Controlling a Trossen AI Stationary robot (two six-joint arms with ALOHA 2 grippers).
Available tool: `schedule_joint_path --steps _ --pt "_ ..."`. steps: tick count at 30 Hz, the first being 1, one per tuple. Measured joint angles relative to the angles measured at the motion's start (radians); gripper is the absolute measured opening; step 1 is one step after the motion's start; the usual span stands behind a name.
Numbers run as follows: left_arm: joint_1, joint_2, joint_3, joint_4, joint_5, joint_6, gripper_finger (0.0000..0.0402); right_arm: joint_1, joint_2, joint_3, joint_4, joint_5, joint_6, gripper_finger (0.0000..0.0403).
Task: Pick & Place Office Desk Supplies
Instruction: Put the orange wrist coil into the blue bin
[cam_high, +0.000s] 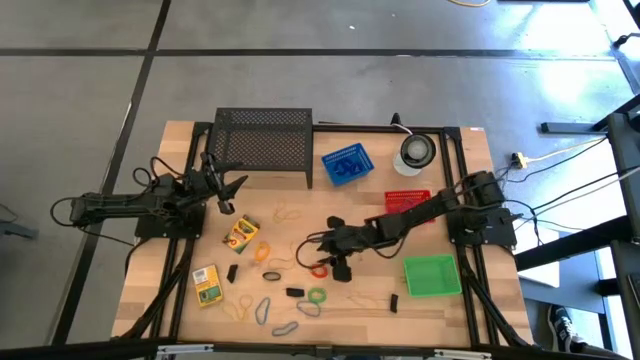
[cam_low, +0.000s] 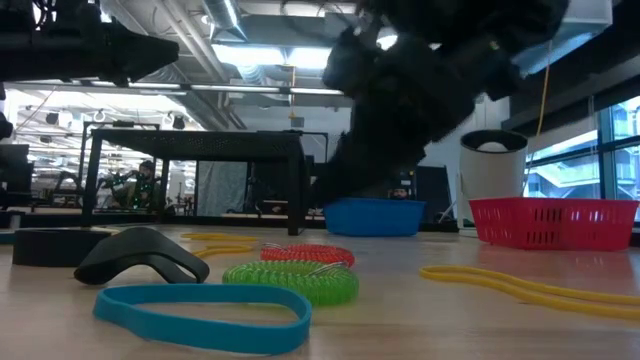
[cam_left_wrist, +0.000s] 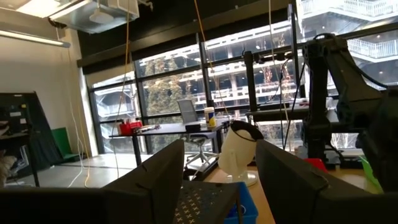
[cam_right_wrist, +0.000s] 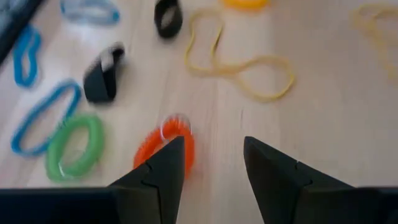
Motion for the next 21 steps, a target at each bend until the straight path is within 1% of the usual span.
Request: schedule_joint_path --steps 7,11,14,17,21 --pt "0.000 0.000 0.000 0.003 0.005 0.000 0.0194 -0.010 0.065 0.121 -0.143 -0.109 -0.120 0.0165" --pt "0.000 0.000 0.000 0.003 0.005 0.000 0.0194 -0.010 0.097 0.165 -0.208 -0.128 -0.190 0.0165" --pt "0.000 0.000 0.000 0.003 0.005 0.000 0.0194 -0.010 0.110 0.188 -0.239 -0.098 -0.255 0.0165" --pt "0.000 0.000 0.000 0.003 0.006 0.000 0.0194 -0.015 0.112 0.200 -0.259 -0.038 -0.336 0.0165" --pt "0.000 0.000 0.000 0.004 0.005 0.000 0.0194 -0.022 0.111 0.201 -0.307 0.017 -0.377 0.0165"
